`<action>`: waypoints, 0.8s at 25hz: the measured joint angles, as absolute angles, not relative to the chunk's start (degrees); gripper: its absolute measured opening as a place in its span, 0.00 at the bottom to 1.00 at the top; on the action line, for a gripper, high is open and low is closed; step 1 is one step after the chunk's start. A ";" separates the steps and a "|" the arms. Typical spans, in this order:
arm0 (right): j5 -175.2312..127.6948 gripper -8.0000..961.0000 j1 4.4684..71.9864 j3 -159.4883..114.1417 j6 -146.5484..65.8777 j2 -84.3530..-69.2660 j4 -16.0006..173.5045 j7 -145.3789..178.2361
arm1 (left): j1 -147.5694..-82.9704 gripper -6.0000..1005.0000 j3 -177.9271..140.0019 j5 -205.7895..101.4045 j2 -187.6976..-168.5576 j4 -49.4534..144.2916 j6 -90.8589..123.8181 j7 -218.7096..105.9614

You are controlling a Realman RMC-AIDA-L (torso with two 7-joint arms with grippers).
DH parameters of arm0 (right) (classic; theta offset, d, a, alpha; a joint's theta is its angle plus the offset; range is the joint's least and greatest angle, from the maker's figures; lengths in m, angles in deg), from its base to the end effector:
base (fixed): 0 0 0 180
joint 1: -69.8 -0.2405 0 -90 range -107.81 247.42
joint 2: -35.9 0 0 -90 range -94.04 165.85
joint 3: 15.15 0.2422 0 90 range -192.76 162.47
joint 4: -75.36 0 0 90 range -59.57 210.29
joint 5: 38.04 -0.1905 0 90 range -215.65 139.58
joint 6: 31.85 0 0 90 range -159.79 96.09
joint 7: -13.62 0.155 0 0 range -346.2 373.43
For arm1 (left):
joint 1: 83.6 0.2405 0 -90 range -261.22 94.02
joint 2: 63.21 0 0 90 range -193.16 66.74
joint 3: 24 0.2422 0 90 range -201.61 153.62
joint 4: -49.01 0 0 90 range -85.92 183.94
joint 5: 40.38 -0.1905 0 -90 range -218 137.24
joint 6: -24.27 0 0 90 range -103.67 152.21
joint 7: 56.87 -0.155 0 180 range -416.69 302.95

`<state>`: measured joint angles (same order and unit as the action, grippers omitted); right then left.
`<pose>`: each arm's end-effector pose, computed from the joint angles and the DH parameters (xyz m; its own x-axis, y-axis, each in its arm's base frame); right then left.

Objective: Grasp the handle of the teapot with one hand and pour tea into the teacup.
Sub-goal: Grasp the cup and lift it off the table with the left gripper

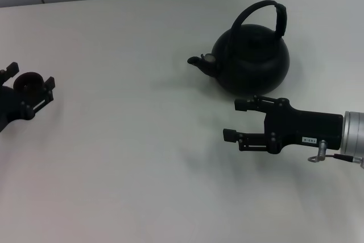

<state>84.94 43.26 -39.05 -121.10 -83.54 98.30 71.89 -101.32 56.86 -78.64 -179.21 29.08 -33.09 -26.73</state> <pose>0.2756 0.2693 -0.0298 0.7687 -0.2983 -0.5658 -0.4762 -0.8575 -0.1949 -0.3164 0.3113 -0.0079 0.8261 0.1210 0.5503 0.5313 -0.4925 -0.6893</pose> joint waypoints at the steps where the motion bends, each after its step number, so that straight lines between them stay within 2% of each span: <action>1: 84.94 0.86 43.26 -39.05 -121.11 -83.54 98.30 71.89 | -101.64 0.82 56.83 -78.64 -179.22 29.07 -32.37 -26.73; 20: 85.18 0.86 43.08 -39.05 -122.01 -83.54 98.29 71.89 | -104.90 0.80 57.77 -79.99 -178.38 28.97 -22.09 -22.42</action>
